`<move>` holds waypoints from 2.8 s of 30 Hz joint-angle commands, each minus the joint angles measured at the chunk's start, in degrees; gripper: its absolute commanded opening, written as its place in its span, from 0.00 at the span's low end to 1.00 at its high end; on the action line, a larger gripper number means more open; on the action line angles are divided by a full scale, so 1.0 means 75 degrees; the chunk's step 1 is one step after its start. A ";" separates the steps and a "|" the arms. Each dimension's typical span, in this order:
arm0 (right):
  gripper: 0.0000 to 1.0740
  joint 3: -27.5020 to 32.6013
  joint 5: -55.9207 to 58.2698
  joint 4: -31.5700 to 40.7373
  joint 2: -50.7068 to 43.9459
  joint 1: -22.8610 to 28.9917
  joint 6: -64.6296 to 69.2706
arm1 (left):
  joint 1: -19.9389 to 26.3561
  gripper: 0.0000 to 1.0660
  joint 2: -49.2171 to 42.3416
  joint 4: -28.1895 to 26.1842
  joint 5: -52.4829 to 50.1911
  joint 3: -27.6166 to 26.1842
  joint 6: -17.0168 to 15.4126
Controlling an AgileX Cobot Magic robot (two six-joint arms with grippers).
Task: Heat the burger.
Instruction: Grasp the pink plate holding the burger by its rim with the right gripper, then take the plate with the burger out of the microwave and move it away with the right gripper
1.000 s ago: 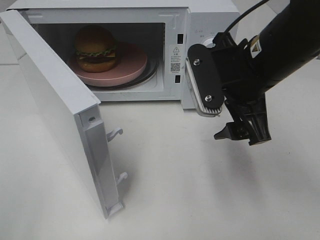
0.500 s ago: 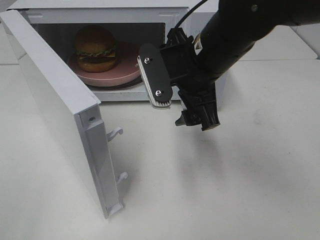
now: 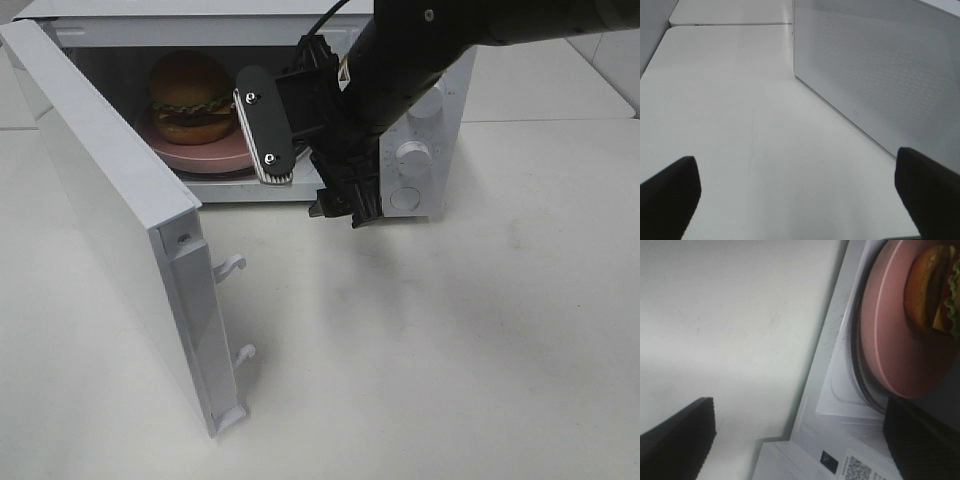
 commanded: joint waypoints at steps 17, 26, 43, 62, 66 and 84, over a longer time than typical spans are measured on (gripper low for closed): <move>0.77 -0.1833 -0.0153 -0.0061 0.1742 0.0015 0.0443 | 0.0023 0.92 -0.0138 -0.0053 0.0008 0.0023 -0.0061; 0.75 -0.2590 -0.0038 -0.0107 0.2445 0.0015 0.0695 | 0.0023 0.92 -0.0138 -0.0053 0.0008 0.0023 -0.0061; 0.71 -0.4400 0.0435 -0.0283 0.3904 -0.0038 0.0710 | 0.0023 0.92 -0.0138 -0.0053 0.0008 0.0023 -0.0061; 0.09 -0.5393 0.0917 -0.0275 0.4591 -0.0130 0.0718 | 0.0023 0.92 -0.0138 0.0031 0.0008 0.0023 -0.0061; 0.00 -0.5393 0.1413 -0.0283 0.4591 0.0000 0.0672 | 0.0023 0.92 -0.0138 0.0031 0.0008 0.0023 -0.0061; 0.00 -0.3063 0.0061 -0.0642 0.3209 0.0275 -0.0237 | 0.0023 0.92 -0.0138 0.0031 0.0008 0.0023 -0.0061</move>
